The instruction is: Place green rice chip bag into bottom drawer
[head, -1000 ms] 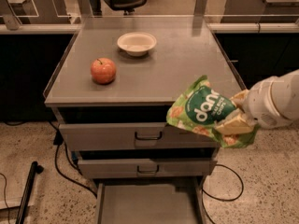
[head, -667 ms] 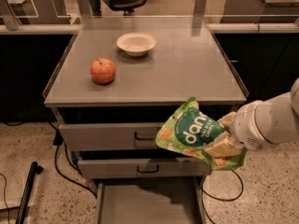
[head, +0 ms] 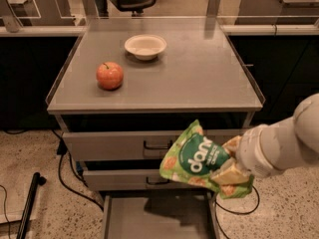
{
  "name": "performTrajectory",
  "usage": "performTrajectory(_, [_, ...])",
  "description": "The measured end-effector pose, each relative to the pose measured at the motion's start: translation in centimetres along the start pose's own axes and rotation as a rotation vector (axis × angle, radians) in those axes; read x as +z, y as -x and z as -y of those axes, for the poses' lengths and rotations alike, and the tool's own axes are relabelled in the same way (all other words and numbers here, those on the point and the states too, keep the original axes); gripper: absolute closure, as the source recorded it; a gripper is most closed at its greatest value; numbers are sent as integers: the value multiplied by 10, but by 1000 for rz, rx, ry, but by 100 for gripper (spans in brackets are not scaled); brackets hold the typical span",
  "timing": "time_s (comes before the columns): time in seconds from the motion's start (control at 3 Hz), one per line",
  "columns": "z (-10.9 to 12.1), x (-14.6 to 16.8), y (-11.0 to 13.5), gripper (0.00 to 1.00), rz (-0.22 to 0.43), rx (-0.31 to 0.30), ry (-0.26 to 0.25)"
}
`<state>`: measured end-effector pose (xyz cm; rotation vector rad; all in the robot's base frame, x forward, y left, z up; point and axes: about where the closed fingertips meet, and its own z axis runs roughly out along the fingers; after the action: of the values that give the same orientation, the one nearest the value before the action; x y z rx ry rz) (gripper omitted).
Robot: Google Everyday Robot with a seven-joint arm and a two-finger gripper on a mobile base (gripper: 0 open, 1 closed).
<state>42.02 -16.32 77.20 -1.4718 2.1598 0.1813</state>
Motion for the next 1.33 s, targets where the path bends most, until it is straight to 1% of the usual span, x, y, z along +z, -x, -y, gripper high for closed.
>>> performTrajectory(0.33, [-71,69,-27,100,-19,-93,140])
performTrajectory(0.67, [-106,107,-45,100,4,-153,172])
performTrajectory(1.0, [-112,163,-51,100,42,-181,125])
performTrajectory(1.33, [-81,198,-43,100,74,-165,63])
